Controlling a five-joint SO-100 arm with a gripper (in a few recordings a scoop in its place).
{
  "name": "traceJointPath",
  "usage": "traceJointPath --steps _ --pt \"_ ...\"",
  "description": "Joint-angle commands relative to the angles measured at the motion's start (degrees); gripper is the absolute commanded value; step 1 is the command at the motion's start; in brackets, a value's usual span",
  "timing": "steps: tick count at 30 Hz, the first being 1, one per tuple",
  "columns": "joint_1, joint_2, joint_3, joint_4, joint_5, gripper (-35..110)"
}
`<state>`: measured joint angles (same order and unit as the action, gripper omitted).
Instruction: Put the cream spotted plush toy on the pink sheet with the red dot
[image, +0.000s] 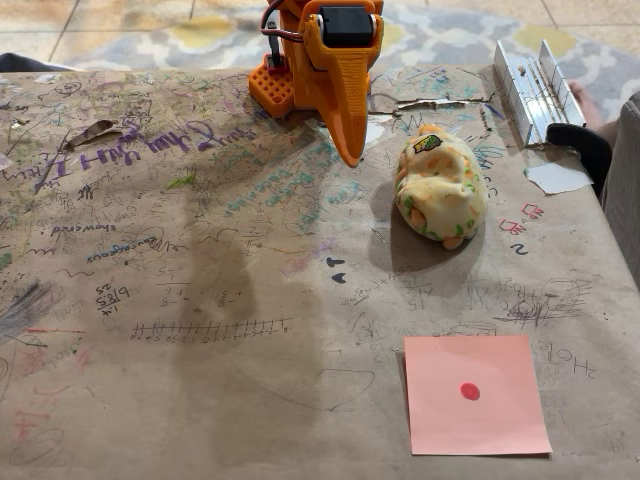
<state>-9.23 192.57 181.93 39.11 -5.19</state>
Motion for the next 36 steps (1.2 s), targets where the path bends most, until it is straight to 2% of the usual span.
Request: traceJointPath --steps 1,4,10,16,19,23,29,32,36 --pt "-2.4 0.7 -3.4 4.2 -14.5 9" --pt "-4.0 0.5 -9.5 12.3 -22.8 14" --pt "-13.1 -11.7 -21.4 25.8 -34.1 25" --pt "-14.2 -28.8 -23.6 28.3 -49.7 28" --pt "-13.8 -38.2 -24.2 24.9 -52.4 29" --pt "-16.7 -49.7 -21.8 14.3 -54.1 32" --pt "-20.1 -63.2 -24.9 2.3 -50.4 32" --pt "-21.5 -65.7 -26.4 0.7 -48.1 27" --pt "-22.4 -68.0 -28.2 0.4 -43.2 12"
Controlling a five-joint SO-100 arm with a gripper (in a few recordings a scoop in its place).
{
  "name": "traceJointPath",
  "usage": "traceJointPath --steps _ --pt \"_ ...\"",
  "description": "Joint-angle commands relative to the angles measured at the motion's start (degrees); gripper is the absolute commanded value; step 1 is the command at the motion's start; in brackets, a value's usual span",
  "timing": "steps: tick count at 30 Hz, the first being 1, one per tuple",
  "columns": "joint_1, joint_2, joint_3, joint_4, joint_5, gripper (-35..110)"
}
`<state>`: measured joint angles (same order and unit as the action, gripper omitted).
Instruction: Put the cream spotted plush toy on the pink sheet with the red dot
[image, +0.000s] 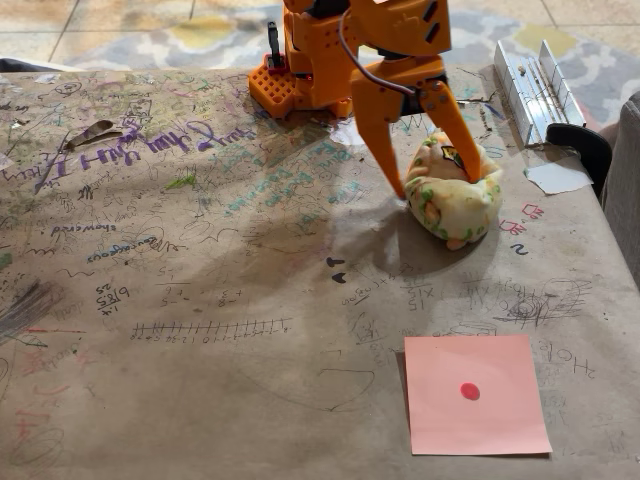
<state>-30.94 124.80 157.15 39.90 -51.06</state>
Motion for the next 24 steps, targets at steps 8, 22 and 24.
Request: traceJointPath --steps 8,22,24 --pt "0.4 4.5 -0.9 -7.6 14.7 0" --pt "5.8 63.6 -8.7 23.0 26.5 0" --pt "7.9 65.7 -15.2 25.5 26.5 0"
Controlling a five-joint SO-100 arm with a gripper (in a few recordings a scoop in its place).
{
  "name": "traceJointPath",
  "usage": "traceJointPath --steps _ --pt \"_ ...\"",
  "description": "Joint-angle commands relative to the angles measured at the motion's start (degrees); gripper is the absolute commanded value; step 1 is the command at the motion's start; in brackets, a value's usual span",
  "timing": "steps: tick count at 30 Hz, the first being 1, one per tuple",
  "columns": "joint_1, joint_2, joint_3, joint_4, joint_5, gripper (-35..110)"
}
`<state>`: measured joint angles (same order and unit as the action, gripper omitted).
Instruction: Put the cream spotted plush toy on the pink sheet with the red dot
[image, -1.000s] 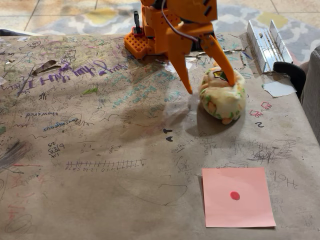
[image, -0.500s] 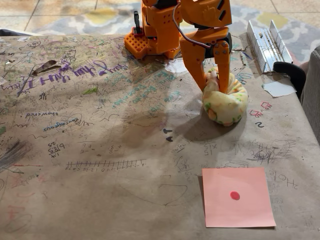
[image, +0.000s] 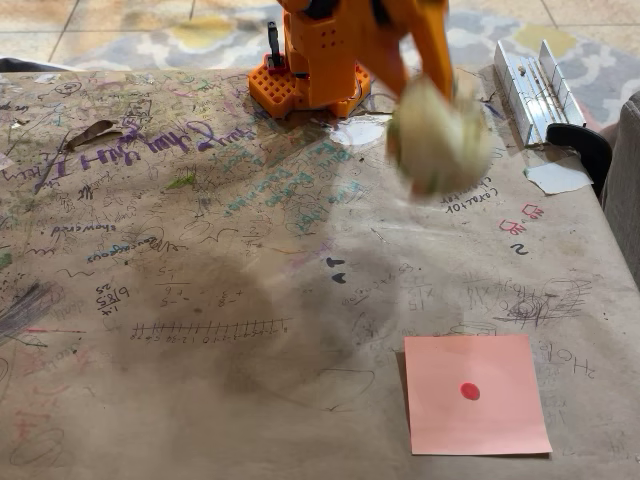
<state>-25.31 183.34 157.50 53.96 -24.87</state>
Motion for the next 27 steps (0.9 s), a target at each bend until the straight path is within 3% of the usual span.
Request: traceJointPath --steps 1,27 --pt "3.1 8.5 -18.2 12.5 -0.4 0" --pt "4.7 10.3 -63.4 29.4 1.3 0"
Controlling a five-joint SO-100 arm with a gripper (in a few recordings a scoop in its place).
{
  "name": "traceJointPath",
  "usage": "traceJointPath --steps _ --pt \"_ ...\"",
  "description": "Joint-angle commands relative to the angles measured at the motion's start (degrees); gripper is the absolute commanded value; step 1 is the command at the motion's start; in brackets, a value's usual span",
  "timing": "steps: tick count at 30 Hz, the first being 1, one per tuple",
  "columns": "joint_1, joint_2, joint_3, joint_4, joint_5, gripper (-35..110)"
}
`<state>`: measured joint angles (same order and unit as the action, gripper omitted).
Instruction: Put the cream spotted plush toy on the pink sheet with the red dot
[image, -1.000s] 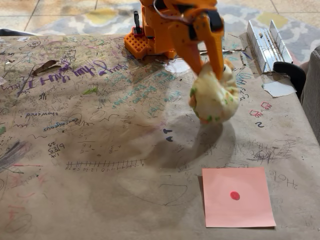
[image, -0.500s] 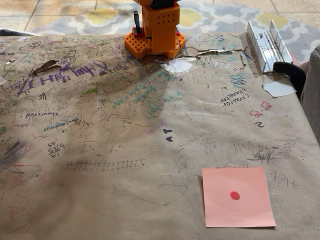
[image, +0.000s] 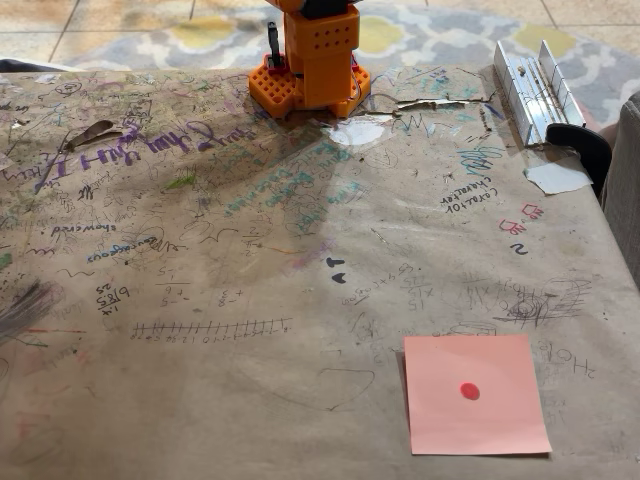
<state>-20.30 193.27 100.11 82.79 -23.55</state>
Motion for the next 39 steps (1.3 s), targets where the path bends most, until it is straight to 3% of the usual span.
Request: traceJointPath --steps 1,15,20,23,25,34,39 --pt "-0.3 0.4 -6.8 1.0 0.3 0" --pt "3.0 -4.4 -10.6 -2.0 6.6 0" --pt "6.7 -43.5 -47.9 -1.7 15.9 0" --pt "9.6 -70.9 -71.9 -3.1 16.2 4" --pt "9.3 -84.1 -78.2 -3.1 14.2 9" --pt "3.2 -92.9 -41.0 -10.7 3.7 19" --pt "0.4 -88.6 -14.0 -24.3 -5.4 25"
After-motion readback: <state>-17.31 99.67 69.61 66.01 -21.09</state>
